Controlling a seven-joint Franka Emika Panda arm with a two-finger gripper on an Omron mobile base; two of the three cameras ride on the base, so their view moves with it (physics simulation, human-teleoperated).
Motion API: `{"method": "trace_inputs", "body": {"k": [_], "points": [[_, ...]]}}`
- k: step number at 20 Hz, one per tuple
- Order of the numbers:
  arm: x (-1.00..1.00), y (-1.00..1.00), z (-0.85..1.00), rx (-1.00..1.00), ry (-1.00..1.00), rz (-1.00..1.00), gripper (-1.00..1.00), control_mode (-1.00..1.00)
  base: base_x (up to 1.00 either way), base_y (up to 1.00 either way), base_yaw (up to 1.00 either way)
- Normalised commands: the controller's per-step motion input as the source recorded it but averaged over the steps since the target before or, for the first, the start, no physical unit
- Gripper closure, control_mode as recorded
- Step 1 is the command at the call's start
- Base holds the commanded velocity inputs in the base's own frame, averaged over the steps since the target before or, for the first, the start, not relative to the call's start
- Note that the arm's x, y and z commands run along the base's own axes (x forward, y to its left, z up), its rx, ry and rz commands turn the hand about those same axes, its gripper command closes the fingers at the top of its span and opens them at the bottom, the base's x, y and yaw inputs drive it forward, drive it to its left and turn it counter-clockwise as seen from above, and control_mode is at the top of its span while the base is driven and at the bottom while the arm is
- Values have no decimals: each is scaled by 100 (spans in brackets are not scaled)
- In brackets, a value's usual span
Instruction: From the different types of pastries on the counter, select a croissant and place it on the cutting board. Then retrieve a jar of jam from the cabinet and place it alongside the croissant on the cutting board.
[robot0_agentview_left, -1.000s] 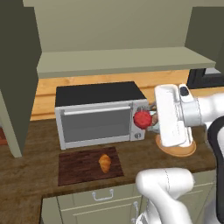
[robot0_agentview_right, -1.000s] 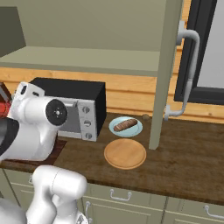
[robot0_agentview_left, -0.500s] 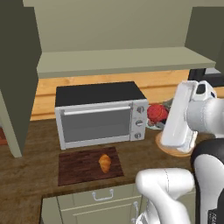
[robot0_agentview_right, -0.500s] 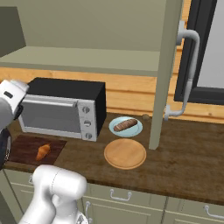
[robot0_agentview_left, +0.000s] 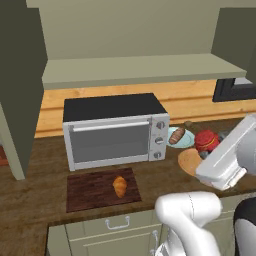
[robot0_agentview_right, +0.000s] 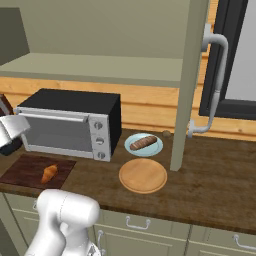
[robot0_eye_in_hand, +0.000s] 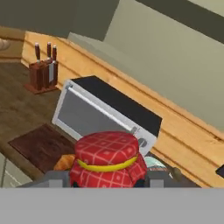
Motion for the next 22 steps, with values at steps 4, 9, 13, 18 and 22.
{"method": "trace_inputs", "body": {"k": [4, 9, 13, 18, 22], "points": [[-13, 68, -100, 46, -11, -51, 100, -100, 0, 0, 0], [6, 73, -100, 43, -10, -39, 100, -100, 0, 0, 0], [-2, -5, -100, 27, -45, -1, 100, -100, 0, 0, 0], [-29, 0, -100, 20, -57, 33, 100, -100, 0, 0, 0], [6, 10, -100, 10, -35, 42, 100, -100, 0, 0, 0]]}}
